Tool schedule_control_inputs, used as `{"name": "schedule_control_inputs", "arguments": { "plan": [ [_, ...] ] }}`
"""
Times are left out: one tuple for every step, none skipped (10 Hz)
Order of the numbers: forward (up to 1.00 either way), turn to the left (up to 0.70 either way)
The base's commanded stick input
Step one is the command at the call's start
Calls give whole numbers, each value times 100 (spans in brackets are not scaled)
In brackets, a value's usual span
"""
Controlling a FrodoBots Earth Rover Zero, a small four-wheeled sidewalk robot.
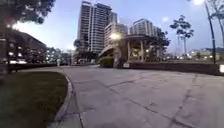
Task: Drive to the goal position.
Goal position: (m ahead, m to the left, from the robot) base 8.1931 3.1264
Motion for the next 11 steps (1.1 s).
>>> {"name": "schedule_control_inputs", "arguments": {
  "plan": [
    [70, 9],
    [70, 0],
    [70, 0],
    [70, 0],
    [70, 0],
    [70, 0],
    [70, 0],
    [70, 0],
    [70, 0],
    [70, 0],
    [70, 0]
  ]
}}
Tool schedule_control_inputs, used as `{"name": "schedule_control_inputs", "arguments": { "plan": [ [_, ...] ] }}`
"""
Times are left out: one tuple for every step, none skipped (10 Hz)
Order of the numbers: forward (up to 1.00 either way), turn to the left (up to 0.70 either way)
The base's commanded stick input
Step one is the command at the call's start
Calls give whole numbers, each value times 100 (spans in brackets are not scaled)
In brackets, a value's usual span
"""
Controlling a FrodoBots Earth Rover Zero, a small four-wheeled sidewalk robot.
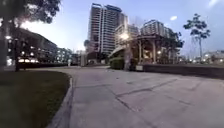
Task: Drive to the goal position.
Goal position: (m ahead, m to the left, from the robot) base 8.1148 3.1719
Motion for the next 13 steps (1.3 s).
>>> {"name": "schedule_control_inputs", "arguments": {
  "plan": [
    [70, 0],
    [70, 0],
    [70, 0],
    [70, 0],
    [70, 0],
    [70, 0],
    [70, 0],
    [70, 0],
    [70, 0],
    [70, 0],
    [70, 0],
    [70, 0],
    [70, 0]
  ]
}}
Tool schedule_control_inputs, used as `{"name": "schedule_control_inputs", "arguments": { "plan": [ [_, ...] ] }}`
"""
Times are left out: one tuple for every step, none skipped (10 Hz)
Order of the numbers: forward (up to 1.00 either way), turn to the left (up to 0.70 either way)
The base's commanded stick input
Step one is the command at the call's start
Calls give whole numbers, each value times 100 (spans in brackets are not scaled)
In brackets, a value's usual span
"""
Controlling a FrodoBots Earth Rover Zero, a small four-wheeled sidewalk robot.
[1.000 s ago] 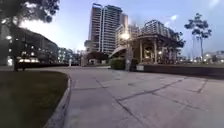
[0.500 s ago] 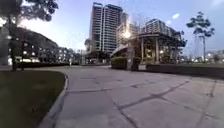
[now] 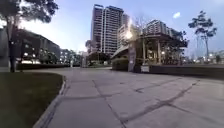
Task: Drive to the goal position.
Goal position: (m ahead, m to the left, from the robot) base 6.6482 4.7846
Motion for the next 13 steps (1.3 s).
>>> {"name": "schedule_control_inputs", "arguments": {
  "plan": [
    [70, 9],
    [70, 24],
    [70, 35],
    [70, 35],
    [70, 35],
    [70, 35],
    [70, 35],
    [70, 35],
    [70, 20],
    [70, 0],
    [70, 0],
    [70, 0],
    [70, 0]
  ]
}}
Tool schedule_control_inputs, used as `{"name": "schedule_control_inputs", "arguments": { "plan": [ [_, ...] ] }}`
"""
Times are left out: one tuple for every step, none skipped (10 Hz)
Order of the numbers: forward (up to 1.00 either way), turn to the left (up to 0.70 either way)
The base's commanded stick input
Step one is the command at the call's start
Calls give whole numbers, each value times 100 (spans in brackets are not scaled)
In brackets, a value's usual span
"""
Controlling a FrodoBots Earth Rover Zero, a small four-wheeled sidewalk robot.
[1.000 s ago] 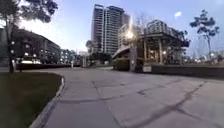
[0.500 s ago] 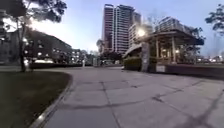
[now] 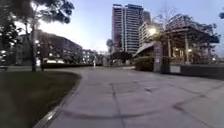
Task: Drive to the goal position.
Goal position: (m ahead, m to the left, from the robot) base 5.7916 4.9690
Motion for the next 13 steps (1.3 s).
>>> {"name": "schedule_control_inputs", "arguments": {
  "plan": [
    [70, 0],
    [70, 0],
    [70, 0],
    [70, 0],
    [70, 0],
    [70, 0],
    [70, 0],
    [70, 0],
    [70, 0],
    [70, 0],
    [70, 1],
    [70, 2],
    [70, 3]
  ]
}}
